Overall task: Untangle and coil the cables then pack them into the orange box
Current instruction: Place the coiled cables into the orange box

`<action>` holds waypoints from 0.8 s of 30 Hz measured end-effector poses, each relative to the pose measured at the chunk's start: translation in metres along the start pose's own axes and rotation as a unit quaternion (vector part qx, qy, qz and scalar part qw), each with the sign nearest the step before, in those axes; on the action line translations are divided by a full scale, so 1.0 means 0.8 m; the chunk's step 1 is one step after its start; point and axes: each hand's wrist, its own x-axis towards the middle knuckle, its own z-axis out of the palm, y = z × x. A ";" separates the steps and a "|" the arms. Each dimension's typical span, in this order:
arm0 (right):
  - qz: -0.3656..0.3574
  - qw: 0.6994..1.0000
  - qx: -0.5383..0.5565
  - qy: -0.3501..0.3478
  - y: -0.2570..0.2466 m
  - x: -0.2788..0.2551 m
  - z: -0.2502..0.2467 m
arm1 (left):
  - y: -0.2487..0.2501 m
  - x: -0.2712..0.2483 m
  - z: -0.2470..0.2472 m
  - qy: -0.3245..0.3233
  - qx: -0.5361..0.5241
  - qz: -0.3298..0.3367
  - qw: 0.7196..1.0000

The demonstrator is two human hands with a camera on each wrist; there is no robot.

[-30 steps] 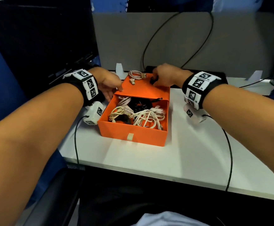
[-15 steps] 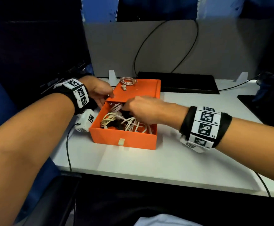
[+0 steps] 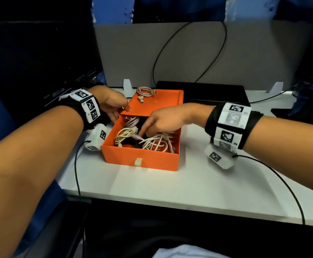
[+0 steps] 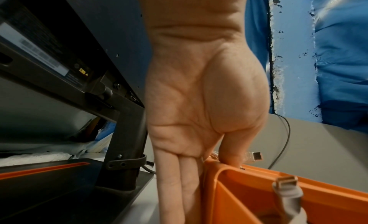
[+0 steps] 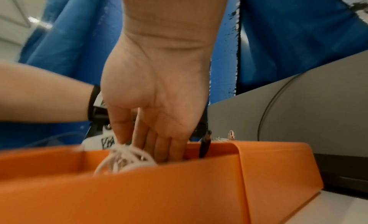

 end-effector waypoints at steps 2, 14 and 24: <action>-0.020 0.998 0.051 0.015 0.003 0.002 -0.017 | 0.001 0.001 0.000 -0.002 0.004 0.001 1.000; 0.120 0.939 -0.226 0.231 0.044 0.097 -0.119 | 0.005 0.000 0.000 -0.011 0.003 0.000 1.000; 0.176 0.958 -0.168 0.151 0.054 0.131 -0.091 | 0.003 -0.002 -0.002 -0.020 0.009 -0.007 1.000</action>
